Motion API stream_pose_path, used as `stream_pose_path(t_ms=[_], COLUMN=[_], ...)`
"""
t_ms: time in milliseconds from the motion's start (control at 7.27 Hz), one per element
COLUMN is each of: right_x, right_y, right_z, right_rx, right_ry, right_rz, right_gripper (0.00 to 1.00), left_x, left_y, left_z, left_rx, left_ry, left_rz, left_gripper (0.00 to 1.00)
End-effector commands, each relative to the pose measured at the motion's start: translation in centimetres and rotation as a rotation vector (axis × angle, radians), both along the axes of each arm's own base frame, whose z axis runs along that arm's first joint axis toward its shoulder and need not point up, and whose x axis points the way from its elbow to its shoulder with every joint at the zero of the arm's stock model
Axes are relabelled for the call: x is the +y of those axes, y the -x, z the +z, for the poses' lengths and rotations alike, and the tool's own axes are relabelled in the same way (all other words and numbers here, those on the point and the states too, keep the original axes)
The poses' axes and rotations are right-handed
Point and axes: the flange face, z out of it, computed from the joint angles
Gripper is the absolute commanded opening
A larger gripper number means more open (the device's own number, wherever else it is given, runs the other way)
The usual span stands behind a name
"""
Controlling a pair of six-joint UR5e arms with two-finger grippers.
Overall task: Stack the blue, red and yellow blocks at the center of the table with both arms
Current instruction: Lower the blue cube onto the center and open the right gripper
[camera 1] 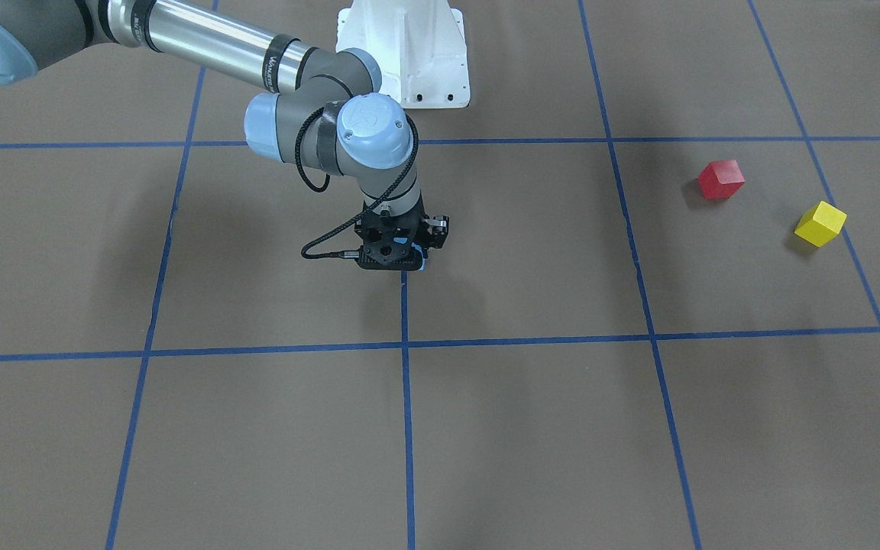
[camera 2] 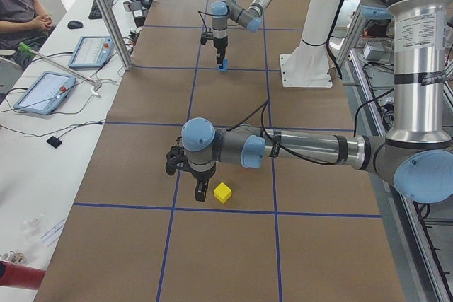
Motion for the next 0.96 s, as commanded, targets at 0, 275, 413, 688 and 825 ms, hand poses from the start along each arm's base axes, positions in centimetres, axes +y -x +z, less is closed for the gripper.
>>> stream_pose_path(t_ms=[0,275,413,688,825], right_x=[-0.18,-0.25,-0.17,-0.13,-0.15], right_y=[-0.18,-0.08,0.01,0.19,0.22], right_z=[0.44,0.46,0.64,0.69,0.76], right_rx=[0.026,0.024,0.026,0.026,0.028], right_ry=[-0.002,-0.002,-0.003,-0.002,-0.001], right_rz=[-0.023,-0.02,-0.024,-0.024,-0.024], right_gripper=[0.0,0.0,0.0,0.0,0.0], left_x=[-0.01,-0.01,-0.01,-0.01,-0.01], left_y=[0.0,0.0,0.0,0.0,0.0], left_z=[0.0,0.0,-0.08,-0.08,-0.08], left_rx=[0.0,0.0,0.0,0.0,0.0], left_ry=[-0.001,-0.001,-0.002,-0.002,-0.002], left_rz=[0.0,0.0,0.0,0.0,0.0], left_gripper=[1.0,1.0,1.0,1.0,1.0])
